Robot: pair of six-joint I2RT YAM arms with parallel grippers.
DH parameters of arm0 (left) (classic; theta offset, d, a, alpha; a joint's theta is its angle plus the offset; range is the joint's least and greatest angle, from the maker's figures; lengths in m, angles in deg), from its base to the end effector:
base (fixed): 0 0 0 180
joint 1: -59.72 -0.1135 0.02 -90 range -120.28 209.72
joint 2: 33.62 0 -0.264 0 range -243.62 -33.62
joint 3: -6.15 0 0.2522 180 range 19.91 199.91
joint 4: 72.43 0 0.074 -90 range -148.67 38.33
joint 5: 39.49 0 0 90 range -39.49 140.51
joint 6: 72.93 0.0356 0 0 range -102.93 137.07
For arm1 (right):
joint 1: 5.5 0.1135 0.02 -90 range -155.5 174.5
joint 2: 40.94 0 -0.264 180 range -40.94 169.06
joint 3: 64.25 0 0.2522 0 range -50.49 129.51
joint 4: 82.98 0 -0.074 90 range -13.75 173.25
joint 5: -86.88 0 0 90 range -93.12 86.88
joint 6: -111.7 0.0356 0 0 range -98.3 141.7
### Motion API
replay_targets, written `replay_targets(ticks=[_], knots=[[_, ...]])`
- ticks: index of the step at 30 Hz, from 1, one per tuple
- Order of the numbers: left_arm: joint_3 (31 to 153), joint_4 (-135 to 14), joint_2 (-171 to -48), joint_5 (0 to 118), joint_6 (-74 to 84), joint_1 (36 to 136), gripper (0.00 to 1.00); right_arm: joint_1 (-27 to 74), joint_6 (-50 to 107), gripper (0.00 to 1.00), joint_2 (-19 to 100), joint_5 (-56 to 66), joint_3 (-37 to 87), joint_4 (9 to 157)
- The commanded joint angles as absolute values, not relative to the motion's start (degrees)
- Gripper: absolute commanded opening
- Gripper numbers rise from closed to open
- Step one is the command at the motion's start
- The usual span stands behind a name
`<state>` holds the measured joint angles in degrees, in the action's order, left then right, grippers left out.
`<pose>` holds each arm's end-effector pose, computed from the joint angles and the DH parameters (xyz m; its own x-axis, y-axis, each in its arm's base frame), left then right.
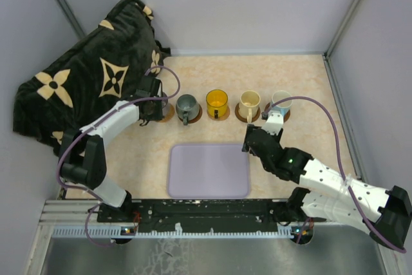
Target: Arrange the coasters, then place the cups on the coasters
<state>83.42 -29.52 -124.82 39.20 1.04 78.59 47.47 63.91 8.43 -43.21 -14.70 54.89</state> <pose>0.3144 -0.1001 0.2256 -0.8209 -0.0056 -0.5710 -0.0115 0.9999 0.0068 0.1240 0.1264 0.2470 -0.5147 0.1712 -0.8401 0.0318 0.9830 0.1808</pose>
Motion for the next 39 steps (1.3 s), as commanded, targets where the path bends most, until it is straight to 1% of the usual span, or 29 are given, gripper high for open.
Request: replay_targets(ticks=[1, 31, 39], knots=[[84.6, -32.8, -124.9, 39.5, 1.1, 78.2, 0.0, 47.5, 64.7, 0.68, 8.2, -45.0, -11.9, 55.8], [82.3, -35.6, -126.4, 39.6, -0.8, 78.0, 0.0, 47.5, 65.3, 0.68, 8.6, -43.8, -13.0, 56.6], [81.3, -36.2, -126.4, 39.4, -1.5, 78.0, 0.05, 47.4, 65.5, 0.68, 8.5, -43.7, -13.3, 56.4]])
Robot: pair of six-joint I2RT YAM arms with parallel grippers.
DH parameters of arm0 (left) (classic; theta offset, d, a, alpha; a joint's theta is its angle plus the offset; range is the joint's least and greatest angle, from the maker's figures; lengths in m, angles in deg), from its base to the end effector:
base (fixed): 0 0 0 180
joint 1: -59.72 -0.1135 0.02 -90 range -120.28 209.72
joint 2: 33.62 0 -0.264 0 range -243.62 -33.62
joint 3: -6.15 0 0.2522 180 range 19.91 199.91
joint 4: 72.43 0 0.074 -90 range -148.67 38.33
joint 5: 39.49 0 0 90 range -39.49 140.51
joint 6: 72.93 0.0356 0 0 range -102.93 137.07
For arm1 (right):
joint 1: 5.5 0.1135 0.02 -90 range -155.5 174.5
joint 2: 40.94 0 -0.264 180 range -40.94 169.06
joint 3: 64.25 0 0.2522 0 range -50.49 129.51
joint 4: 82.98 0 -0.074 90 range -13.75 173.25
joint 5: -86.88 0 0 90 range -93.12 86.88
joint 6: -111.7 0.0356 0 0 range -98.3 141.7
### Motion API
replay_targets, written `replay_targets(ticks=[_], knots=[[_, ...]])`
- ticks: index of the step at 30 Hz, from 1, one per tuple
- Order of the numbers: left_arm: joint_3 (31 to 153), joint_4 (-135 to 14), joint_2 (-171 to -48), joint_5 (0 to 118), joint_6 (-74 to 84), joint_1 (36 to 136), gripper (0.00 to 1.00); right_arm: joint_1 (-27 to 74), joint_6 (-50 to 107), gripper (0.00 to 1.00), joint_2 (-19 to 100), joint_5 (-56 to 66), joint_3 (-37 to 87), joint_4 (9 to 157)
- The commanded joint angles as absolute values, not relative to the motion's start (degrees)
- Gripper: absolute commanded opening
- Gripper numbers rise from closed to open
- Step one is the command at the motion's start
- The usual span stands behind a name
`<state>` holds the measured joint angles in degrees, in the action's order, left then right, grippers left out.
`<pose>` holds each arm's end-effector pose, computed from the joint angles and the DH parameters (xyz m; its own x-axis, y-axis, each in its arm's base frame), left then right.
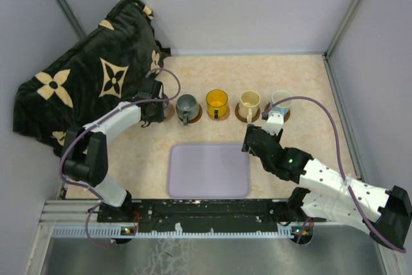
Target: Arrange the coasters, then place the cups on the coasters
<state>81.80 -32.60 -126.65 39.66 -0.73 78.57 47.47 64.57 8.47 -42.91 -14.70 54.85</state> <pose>0.3179 -0.1015 0.2102 -0.8250 -0.0356 -0.5640 -0.0329 0.9993 -0.0149 0.1240 0.1266 0.2467 -0.5181 0.1813 -0.8359 0.0346 0.9809 0.1913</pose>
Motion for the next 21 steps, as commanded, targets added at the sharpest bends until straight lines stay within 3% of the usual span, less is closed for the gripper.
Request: replay_targets(ticks=[1, 13, 21], knots=[[81.2, -36.3, -126.4, 39.4, -1.6, 78.0, 0.06, 47.5, 65.6, 0.68, 8.5, -43.6, -13.3, 56.4], [81.7, -35.1, -125.7, 38.7, -2.3, 78.0, 0.44, 47.5, 65.9, 0.68, 8.3, -43.1, -13.5, 56.5], [81.4, -34.9, -125.6, 38.0, -2.6, 78.0, 0.46, 47.4, 66.0, 0.68, 8.3, -42.9, -13.6, 56.8]])
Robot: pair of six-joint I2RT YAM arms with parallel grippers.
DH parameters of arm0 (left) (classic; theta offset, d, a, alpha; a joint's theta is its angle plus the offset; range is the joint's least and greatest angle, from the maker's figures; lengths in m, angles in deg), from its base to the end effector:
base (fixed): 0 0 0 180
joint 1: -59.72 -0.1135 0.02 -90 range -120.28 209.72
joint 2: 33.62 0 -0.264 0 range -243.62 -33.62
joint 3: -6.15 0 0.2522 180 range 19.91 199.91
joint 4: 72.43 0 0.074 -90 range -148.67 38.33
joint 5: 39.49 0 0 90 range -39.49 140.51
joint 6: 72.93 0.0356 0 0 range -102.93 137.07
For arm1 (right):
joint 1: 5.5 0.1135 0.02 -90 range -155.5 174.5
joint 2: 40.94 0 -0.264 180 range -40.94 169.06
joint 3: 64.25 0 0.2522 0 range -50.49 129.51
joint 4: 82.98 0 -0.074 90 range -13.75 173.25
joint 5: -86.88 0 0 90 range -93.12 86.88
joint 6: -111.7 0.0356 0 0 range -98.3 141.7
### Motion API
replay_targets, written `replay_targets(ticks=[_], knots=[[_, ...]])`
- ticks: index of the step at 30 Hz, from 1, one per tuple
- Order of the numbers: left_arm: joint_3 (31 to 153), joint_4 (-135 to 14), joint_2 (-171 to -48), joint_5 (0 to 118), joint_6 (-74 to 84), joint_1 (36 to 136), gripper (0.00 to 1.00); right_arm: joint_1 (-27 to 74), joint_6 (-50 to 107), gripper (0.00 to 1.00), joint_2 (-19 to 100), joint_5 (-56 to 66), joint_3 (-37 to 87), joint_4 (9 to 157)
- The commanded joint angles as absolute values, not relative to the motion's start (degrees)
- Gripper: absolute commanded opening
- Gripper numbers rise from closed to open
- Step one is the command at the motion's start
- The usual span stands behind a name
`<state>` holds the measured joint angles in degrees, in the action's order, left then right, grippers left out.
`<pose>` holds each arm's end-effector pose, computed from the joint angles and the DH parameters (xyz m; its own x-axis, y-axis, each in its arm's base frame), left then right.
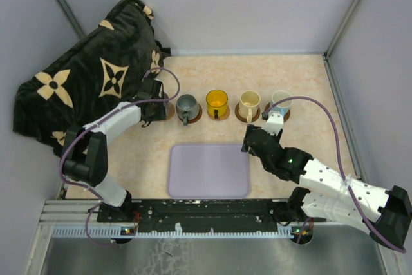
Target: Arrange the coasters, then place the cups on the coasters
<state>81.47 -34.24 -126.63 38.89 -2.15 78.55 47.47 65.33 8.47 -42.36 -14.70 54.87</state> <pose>0.3196 -0.1014 0.2104 -0.8088 -0.0649 -0.5846 -0.0604 0.9978 -0.0272 0.1239 0.1269 0.2466 -0.5230 0.1940 -0.8299 0.0355 0.9779 0.2063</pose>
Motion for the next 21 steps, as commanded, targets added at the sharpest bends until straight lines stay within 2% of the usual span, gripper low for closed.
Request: replay_targets(ticks=[1, 21], knots=[[81.4, -34.8, -125.5, 38.0, -2.5, 78.0, 0.46, 47.4, 66.0, 0.68, 8.4, -42.8, -13.6, 56.8], [80.6, -32.7, -123.9, 34.8, -1.9, 78.0, 0.46, 47.4, 66.3, 0.68, 9.1, -42.5, -13.5, 56.9]])
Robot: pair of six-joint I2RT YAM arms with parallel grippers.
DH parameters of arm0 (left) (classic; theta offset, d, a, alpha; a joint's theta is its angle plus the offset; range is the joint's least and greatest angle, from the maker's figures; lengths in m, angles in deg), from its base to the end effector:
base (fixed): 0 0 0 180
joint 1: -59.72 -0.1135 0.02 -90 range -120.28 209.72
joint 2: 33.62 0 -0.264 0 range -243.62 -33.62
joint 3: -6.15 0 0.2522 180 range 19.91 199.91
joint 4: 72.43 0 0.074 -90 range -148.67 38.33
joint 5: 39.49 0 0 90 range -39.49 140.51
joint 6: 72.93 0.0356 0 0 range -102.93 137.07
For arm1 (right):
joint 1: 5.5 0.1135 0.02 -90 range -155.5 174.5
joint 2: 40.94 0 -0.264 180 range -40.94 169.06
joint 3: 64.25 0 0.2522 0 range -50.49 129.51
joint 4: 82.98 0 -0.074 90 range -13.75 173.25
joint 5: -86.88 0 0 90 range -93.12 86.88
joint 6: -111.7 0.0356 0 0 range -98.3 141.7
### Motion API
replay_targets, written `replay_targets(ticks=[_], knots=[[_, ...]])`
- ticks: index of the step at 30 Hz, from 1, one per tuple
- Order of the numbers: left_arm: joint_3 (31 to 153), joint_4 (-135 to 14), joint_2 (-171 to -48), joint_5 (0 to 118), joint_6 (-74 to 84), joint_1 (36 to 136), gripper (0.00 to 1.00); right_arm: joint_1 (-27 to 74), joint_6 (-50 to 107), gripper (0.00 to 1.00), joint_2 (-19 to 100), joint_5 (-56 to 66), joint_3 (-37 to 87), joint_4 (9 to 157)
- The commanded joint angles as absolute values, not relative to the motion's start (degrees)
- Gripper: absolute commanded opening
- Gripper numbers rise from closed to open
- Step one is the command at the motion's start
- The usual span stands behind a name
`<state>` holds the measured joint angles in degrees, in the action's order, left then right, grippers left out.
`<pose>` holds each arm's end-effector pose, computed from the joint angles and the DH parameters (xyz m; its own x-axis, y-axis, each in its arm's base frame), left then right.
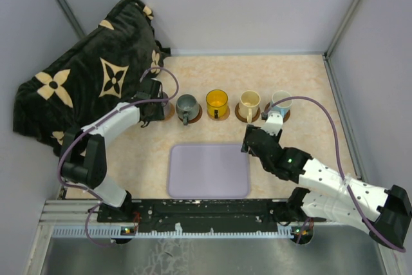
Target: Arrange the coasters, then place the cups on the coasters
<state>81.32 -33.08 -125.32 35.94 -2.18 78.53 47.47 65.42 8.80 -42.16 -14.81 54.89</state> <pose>0.3157 -0.0981 0.2158 -0.7987 -0.0650 -0.5982 -0.0899 0.9959 0.0117 0.1243 0.1275 0.2451 -0.5287 0.1905 -0.8272 0.0350 0.9786 0.2030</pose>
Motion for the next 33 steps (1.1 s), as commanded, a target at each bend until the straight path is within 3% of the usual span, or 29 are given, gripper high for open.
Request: replay_targets(ticks=[1, 16, 18, 22, 24, 33], knots=[[80.5, -32.7, -123.9, 34.8, -1.9, 78.0, 0.46, 47.4, 66.3, 0.68, 9.1, -42.6, -13.5, 56.8], [80.2, -32.7, -123.1, 33.7, -1.8, 78.0, 0.48, 47.4, 66.3, 0.68, 9.3, -42.4, -13.7, 57.0], [80.1, -33.4, -122.2, 34.3, -1.6, 78.0, 0.54, 47.4, 66.3, 0.68, 9.4, -42.4, -13.6, 57.1], [80.7, -33.8, -120.2, 35.1, -1.1, 78.0, 0.76, 47.5, 66.2, 0.68, 9.7, -42.4, -13.5, 57.1], [81.2, -33.9, -119.0, 35.7, -0.9, 78.0, 0.98, 47.4, 66.1, 0.68, 10.1, -42.4, -13.4, 57.1], [83.7, -31.3, -113.7, 35.3, -0.3, 78.0, 0.99, 47.4, 65.3, 0.69, 10.6, -44.0, -11.6, 55.9]])
